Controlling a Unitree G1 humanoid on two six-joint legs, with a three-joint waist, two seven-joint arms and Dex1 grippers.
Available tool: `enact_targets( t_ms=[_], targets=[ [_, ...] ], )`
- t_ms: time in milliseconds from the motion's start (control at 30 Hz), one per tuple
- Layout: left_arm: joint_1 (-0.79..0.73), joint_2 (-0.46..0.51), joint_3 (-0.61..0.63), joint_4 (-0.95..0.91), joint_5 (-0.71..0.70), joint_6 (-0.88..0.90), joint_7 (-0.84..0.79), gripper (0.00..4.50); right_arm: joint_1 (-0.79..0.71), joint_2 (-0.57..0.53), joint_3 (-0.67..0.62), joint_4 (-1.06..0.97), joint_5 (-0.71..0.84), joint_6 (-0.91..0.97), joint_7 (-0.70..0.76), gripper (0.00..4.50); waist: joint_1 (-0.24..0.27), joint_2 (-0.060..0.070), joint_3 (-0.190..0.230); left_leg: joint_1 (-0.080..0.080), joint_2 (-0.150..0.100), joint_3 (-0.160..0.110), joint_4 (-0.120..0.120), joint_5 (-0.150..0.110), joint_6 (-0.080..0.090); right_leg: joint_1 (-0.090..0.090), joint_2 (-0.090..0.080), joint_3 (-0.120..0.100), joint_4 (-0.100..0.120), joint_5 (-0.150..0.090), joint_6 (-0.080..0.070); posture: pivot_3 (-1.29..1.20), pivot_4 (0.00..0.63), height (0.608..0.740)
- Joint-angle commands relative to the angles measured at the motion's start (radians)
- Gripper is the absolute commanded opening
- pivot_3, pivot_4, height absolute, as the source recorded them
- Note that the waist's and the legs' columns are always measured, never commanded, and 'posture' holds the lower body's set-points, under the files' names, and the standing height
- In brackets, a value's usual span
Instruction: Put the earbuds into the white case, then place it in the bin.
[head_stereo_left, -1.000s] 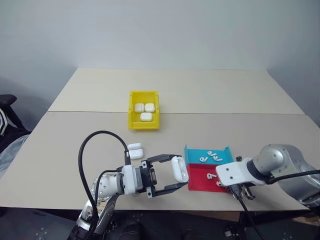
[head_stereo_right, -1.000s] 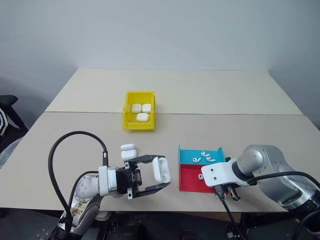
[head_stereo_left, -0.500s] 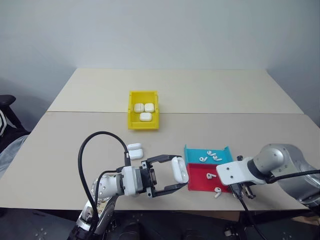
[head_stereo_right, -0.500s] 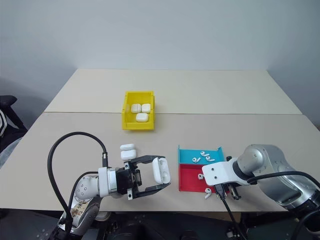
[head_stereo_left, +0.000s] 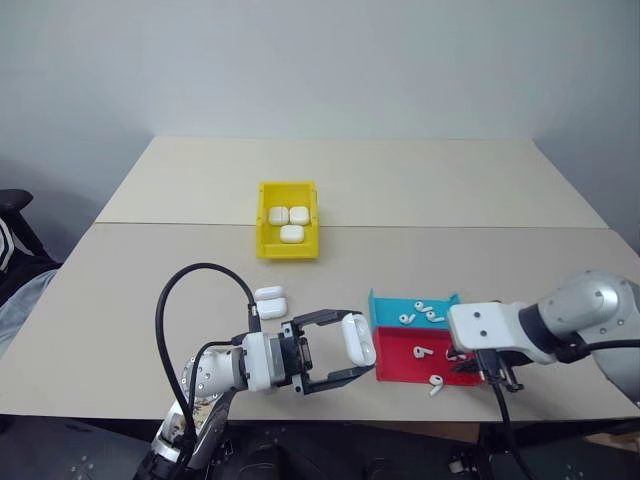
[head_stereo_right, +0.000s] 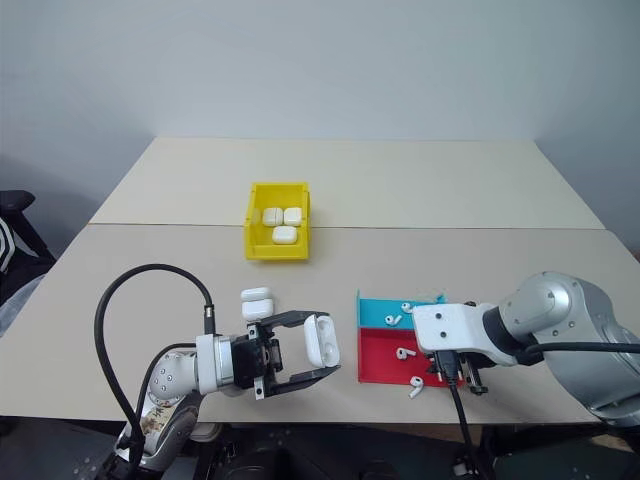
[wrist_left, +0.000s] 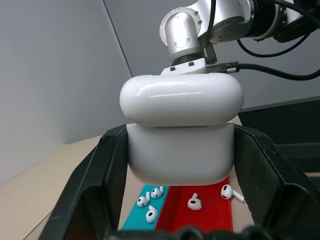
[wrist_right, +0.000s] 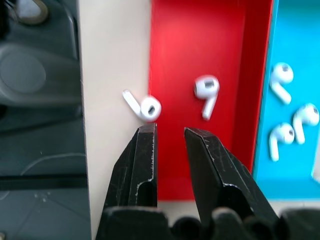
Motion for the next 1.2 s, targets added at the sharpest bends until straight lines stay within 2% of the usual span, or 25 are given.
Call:
enact_targets(
  t_ms=[33,367,467,500,1200],
  targets=[
    [-0.014,-0.003,0.0,-0.013,-0.007,-0.023,0.002,2.91,-0.003,-0.011,0.017,0.018,-0.042,-0.08,-0.033,1.18,-0.001,0.0,0.0,0.0,0.0,0.0,0.0,0.0,0.0,0.0,0.0,0.0,0.0,0.0,0.0,0.0,0.15,0.74],
    [-0.003,-0.002,-0.003,-0.025,0.006,-0.019,0.017,2.91,-0.051,0.017,0.105,0.09,-0.114,-0.086,-0.061,1.18,-0.003,0.0,0.0,0.0,0.0,0.0,0.0,0.0,0.0,0.0,0.0,0.0,0.0,0.0,0.0,0.0,0.15,0.74],
    [-0.001,-0.001,-0.005,-0.025,0.011,-0.021,0.02,2.91,-0.059,0.029,0.105,0.088,-0.108,-0.062,-0.061,1.73,-0.003,0.0,0.0,0.0,0.0,0.0,0.0,0.0,0.0,0.0,0.0,0.0,0.0,0.0,0.0,0.0,0.15,0.74],
    [0.0,-0.001,-0.006,-0.027,0.012,-0.02,0.022,2.91,-0.064,0.03,0.107,0.087,-0.109,-0.055,-0.06,2.03,-0.003,0.0,0.0,0.0,0.0,0.0,0.0,0.0,0.0,0.0,0.0,0.0,0.0,0.0,0.0,0.0,0.15,0.74],
    [0.006,0.0,-0.01,-0.023,0.037,-0.028,0.04,2.91,-0.108,0.086,0.203,0.171,-0.188,-0.012,-0.064,2.03,-0.005,0.0,0.0,0.0,0.0,0.0,0.0,0.0,0.0,0.0,0.0,0.0,0.0,0.0,0.0,0.0,0.15,0.74]
  ],
)
